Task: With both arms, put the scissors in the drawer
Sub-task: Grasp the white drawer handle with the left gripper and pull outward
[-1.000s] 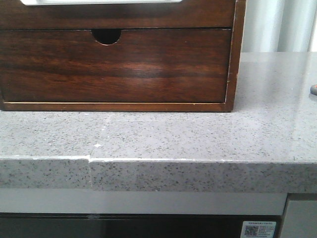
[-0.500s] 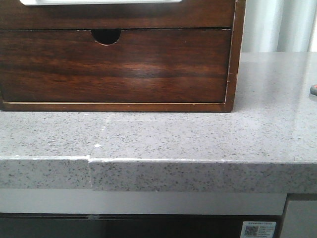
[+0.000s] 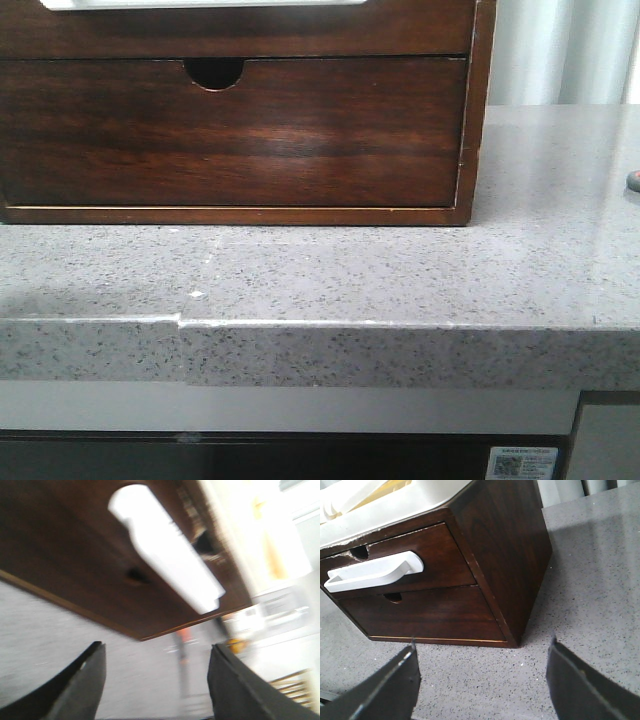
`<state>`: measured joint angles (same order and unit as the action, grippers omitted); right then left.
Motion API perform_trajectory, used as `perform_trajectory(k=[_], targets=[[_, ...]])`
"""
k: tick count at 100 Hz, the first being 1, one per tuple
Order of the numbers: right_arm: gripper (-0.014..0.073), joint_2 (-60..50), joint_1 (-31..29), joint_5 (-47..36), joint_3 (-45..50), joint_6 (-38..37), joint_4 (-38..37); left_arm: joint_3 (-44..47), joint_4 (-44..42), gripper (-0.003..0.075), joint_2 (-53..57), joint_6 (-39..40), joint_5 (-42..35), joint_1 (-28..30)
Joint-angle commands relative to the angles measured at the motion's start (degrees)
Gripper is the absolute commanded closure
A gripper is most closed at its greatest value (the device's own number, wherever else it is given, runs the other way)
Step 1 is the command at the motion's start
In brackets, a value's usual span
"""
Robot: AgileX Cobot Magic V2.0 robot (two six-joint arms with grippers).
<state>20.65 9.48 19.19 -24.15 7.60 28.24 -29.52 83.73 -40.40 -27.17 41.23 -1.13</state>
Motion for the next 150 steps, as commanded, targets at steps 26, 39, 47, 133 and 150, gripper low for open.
perform_trajectory(k=[26,39,47,133,150], targets=[[0.011,0.95,-0.3,-2.86,-2.1,0.81,0.16,-5.03,20.91,0.0347,-12.92,-3.16,4.71,-4.02],[0.011,0.95,-0.3,-2.05,-1.87,0.81,0.16,-5.57,22.94,0.0347,-17.78,-3.2,5.16,-6.28],[0.011,0.95,-0.3,-0.65,-1.79,0.81,0.16,-6.43,22.94,0.0347,-20.13,-3.2,5.29,-7.2],[0.0111,0.95,-0.3,1.64,-1.75,0.81,0.16,-11.67,22.94,0.0355,-30.29,-3.2,3.23,-7.62],[0.0111,0.95,-0.3,1.64,-1.75,0.81,0.16,-11.67,22.94,0.0484,-30.29,-3.44,3.13,-7.62]])
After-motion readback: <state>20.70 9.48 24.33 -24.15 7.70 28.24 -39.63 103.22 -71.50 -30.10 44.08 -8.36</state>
